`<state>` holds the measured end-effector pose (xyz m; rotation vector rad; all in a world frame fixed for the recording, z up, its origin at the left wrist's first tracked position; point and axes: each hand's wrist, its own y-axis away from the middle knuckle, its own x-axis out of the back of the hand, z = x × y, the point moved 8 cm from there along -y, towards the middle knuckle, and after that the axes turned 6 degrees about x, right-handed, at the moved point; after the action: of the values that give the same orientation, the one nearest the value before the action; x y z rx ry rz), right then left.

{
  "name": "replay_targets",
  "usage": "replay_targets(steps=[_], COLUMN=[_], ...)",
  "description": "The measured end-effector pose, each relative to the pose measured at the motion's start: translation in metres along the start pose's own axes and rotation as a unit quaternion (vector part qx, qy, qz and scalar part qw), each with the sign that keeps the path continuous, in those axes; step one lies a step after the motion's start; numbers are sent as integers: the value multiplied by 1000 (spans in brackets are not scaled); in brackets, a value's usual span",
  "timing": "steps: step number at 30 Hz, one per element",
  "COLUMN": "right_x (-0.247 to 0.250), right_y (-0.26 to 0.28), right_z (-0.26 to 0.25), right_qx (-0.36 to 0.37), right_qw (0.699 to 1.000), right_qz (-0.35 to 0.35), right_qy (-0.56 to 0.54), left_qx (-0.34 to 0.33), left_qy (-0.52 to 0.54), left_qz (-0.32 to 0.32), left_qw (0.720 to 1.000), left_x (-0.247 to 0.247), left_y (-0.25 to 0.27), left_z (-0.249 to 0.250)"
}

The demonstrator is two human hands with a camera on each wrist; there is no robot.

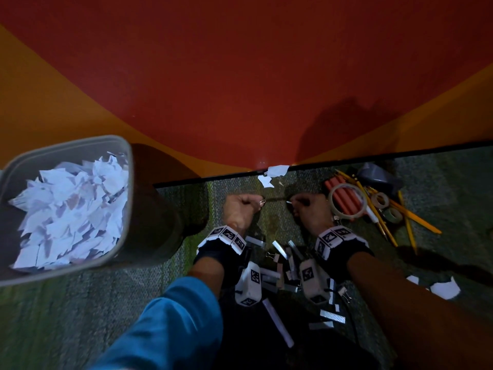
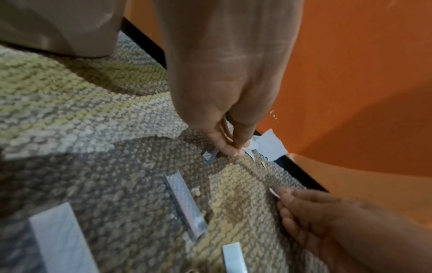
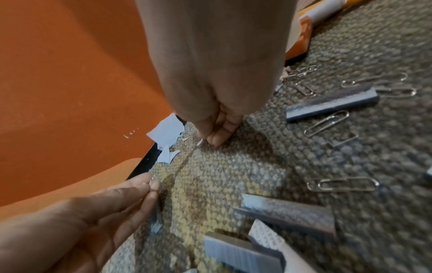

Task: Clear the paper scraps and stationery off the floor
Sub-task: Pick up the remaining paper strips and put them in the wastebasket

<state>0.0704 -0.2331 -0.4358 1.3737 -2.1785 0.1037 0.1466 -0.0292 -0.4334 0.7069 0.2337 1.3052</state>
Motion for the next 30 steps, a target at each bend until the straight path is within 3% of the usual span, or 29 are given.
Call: replay_targets(steps=[9,16,19,22,26,30], right_x=[-1,-2,0,0,-2,-7], right_y=[0,15,31,40,45,54], right_z=[-2,-13,-33,-65,-157,-252], right_qx=[-2,0,-7,-41,11,53], right_qw=[1000,994,994,997,994,991], right_qz=[1,-61,-69,-67,-85,-77], right_qy=[3,91,82,-3,-73,-95], left_qx=[-5,-45,-54,-107,-194,-219], left_qy=[-62,-106,-104,-187,-313,-380], left_qz=[4,3,-11,-20,-26,-4], left_qw=[998,993,993,976,929,899], left_x=[-3,13,28,40,69,133], left_y=[8,31,53,85,130,167], left_z=[6,41,55,85,149,216])
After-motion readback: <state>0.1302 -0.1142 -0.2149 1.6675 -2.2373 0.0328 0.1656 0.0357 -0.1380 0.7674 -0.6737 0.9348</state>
